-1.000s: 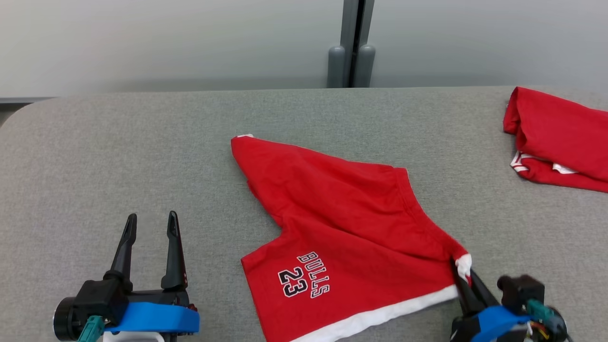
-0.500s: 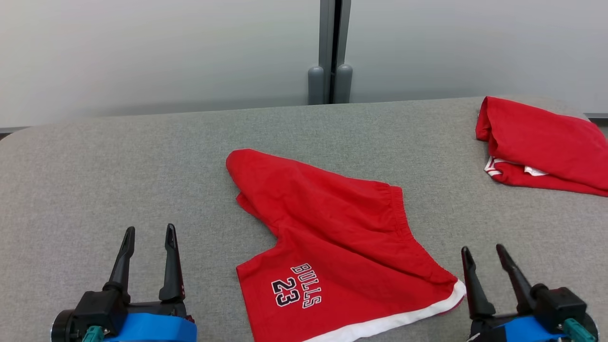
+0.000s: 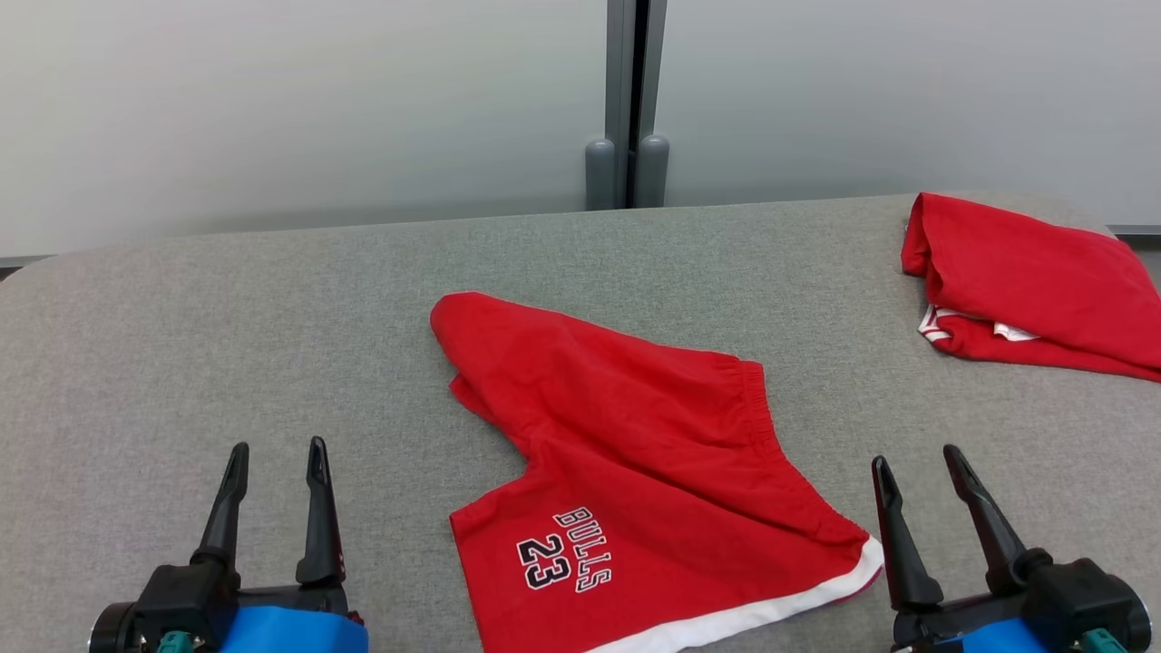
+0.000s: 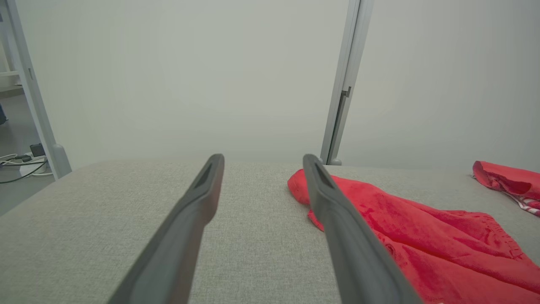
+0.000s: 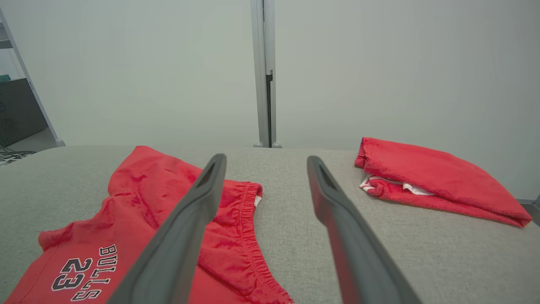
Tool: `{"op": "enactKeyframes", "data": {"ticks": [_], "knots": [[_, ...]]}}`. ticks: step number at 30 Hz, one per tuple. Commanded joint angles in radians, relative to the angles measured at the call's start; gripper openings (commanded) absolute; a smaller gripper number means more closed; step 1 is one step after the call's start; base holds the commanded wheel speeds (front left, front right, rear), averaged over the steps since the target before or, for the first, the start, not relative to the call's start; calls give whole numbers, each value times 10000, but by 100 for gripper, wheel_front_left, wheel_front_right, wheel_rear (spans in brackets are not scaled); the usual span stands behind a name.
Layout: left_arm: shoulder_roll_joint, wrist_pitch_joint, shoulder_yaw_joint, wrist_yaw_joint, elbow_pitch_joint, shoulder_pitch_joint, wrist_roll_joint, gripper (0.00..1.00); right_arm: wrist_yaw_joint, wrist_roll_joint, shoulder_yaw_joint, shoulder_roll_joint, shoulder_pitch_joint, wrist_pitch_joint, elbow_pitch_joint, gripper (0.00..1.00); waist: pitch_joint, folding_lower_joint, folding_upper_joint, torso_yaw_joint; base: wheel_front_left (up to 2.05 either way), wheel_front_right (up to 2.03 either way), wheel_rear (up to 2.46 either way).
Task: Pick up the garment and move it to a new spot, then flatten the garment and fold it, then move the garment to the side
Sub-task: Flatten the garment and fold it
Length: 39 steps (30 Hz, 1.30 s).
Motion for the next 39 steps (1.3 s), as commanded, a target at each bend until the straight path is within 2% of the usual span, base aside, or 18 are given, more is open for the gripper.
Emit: {"op": "enactKeyframes", "data": {"ticks": [1,9,14,22,31,39], "knots": [[-7,-46,7,19,38,106,100,100,2,31,5,-3,154,-27,89,100,-17,0,0,-16,0,0,0],[-7,-46,33,-46,200,214,231,100,2,160,51,-1,121,-27,443,100,-11,0,0,-70,0,0,0],[-6,-46,-433,-149,497,297,222,100,2,264,-46,-3,25,-27,955,100,-1,0,0,-98,0,0,0],[162,-46,-1913,-300,1444,727,265,100,2,187,-274,-369,-447,-27,2248,100,55,0,0,-149,0,0,0],[783,-46,-3962,-274,2467,1023,-444,100,2,319,-116,-493,-903,-27,3250,100,191,0,0,-92,0,0,0],[1069,-46,-5023,-276,3049,1053,-1188,100,2,614,196,-739,-1346,-28,4100,100,290,0,0,-106,0,0,0]]}}
